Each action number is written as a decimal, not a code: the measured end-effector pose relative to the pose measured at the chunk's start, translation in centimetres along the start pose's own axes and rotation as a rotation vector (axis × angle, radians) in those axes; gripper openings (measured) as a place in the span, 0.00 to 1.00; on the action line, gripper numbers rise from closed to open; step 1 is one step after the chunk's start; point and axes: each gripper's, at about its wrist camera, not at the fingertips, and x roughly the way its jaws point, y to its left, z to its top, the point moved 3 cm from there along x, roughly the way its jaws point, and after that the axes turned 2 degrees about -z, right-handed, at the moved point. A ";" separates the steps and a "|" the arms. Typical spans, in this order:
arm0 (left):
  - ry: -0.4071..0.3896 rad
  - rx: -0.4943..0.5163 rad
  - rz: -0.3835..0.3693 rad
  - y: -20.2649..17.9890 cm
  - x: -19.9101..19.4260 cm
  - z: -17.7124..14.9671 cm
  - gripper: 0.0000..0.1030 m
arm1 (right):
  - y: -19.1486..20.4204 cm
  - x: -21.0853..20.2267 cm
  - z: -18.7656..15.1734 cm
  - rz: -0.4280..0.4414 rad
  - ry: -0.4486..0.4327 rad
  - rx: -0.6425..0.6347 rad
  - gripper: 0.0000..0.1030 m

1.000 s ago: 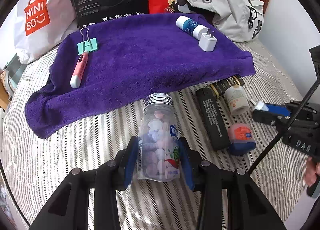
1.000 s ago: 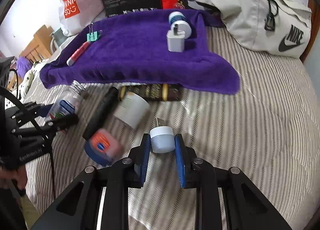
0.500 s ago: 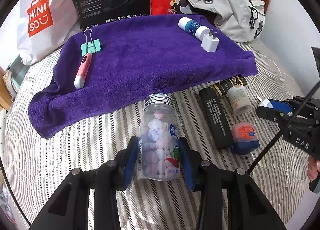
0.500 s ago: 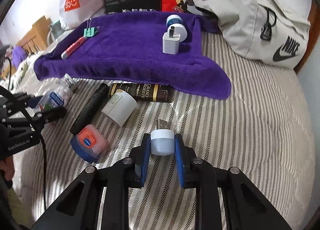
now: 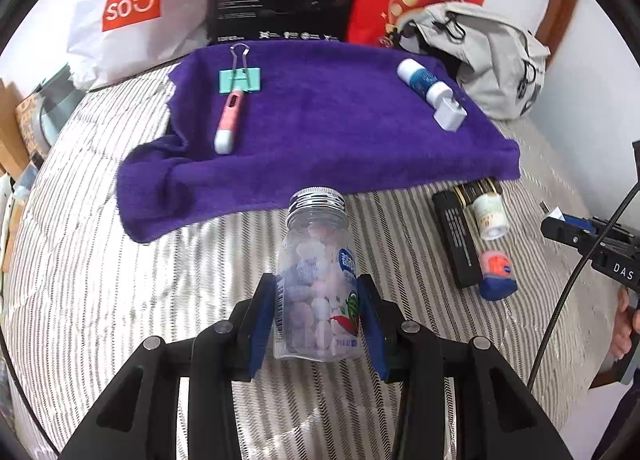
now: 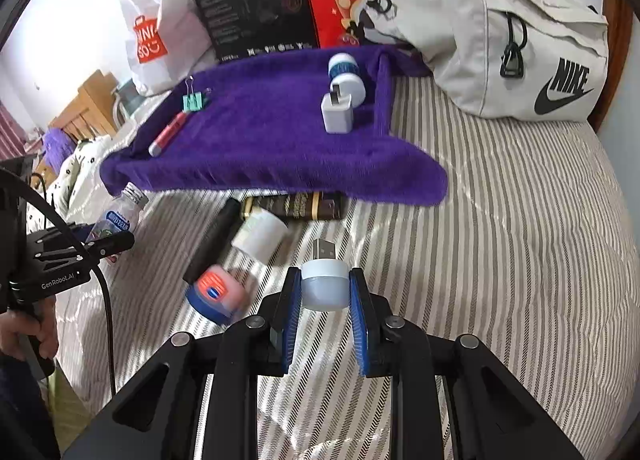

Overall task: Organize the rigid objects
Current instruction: 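Carry the jar onto the towel with the left tool while the right tool carries the USB light there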

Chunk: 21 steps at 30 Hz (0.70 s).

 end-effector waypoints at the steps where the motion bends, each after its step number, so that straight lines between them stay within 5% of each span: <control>1: -0.007 -0.002 0.005 0.2 -0.3 0.1 0.37 | 0.1 -0.2 0.1 0.002 -0.003 -0.001 0.23; 21: -0.068 -0.023 0.030 2.6 -2.2 5.5 0.37 | 0.2 -1.0 4.6 0.017 -0.051 -0.014 0.23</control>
